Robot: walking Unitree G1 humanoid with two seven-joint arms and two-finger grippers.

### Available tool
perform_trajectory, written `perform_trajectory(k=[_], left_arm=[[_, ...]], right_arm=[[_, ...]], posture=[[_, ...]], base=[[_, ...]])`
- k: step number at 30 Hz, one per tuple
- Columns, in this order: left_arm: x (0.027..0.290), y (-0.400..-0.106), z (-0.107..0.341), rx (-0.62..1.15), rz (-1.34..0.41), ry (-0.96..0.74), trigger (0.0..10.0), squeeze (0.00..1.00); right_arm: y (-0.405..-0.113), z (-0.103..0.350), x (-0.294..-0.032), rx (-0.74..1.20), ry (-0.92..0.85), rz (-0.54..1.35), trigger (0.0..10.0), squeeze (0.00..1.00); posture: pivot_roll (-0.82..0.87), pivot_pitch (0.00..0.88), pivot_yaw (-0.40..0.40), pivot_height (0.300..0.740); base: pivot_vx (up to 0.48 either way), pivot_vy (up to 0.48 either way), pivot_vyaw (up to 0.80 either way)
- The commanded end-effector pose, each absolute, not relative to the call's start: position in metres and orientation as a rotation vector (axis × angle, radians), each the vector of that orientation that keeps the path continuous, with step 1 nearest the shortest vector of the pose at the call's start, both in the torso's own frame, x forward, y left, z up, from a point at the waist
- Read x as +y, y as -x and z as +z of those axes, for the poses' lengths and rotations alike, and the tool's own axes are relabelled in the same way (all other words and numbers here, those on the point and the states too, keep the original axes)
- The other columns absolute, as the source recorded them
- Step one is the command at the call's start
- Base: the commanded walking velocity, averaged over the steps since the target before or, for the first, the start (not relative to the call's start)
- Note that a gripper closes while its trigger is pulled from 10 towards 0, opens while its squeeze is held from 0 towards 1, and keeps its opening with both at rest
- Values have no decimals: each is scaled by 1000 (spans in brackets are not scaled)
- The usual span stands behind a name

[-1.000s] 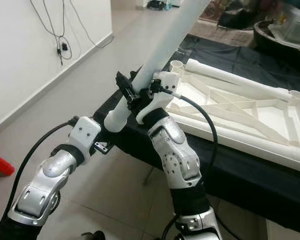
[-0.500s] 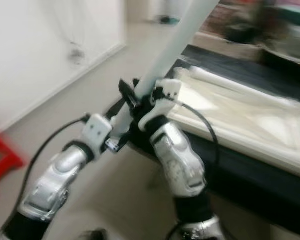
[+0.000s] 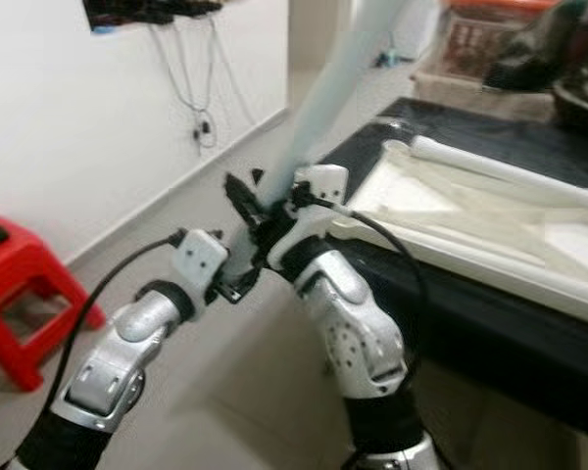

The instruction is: Building children table

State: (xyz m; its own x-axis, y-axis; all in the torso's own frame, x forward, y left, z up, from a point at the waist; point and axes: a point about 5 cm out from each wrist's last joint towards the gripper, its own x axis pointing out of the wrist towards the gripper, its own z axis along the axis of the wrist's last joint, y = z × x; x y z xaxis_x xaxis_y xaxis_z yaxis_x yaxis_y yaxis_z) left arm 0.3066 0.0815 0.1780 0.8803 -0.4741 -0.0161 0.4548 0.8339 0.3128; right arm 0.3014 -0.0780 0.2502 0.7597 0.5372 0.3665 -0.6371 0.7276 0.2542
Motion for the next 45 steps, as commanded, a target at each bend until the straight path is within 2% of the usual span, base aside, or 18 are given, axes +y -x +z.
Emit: perform_trajectory(k=[1, 24, 26, 28, 29, 30, 44, 45], left_arm=[[82, -307, 173, -47, -497, -321, 10000, 0], [78, -307, 169, -48, -502, -316, 10000, 0], [78, -307, 167, -45, -505, -315, 8902, 0], [78, -307, 167, -45, -505, -315, 8902, 0], [78, -306, 166, -44, -506, -314, 4039, 0], [78, -306, 166, -45, -507, -315, 0, 0], [82, -304, 161, -38, -495, -323, 0, 0], [85, -304, 161, -29, -494, -315, 10000, 0]], right_arm=[[-299, 249, -77, -269, -381, 672, 10000, 0], [-294, 246, -73, -254, -352, 697, 10000, 0], [-294, 246, -73, -255, -352, 697, 10000, 0], [-294, 246, -73, -255, -352, 697, 10000, 0], [-294, 246, -73, -256, -351, 697, 10000, 0], [-294, 247, -73, -258, -351, 697, 10000, 0], [-298, 247, -76, -276, -305, 657, 10000, 0], [-299, 248, -78, -283, -299, 658, 10000, 749]], posture=[[16, 120, -29, 740], [9, 117, -29, 740], [9, 119, -31, 740], [9, 119, -31, 740], [9, 118, -31, 740], [9, 118, -31, 740], [8, 110, -29, 740], [8, 108, -29, 740]], base=[[0, 0, 0], [0, 0, 0], [0, 0, 0], [0, 0, 0], [0, 0, 0], [0, 0, 0], [0, 0, 0], [0, 0, 0]])
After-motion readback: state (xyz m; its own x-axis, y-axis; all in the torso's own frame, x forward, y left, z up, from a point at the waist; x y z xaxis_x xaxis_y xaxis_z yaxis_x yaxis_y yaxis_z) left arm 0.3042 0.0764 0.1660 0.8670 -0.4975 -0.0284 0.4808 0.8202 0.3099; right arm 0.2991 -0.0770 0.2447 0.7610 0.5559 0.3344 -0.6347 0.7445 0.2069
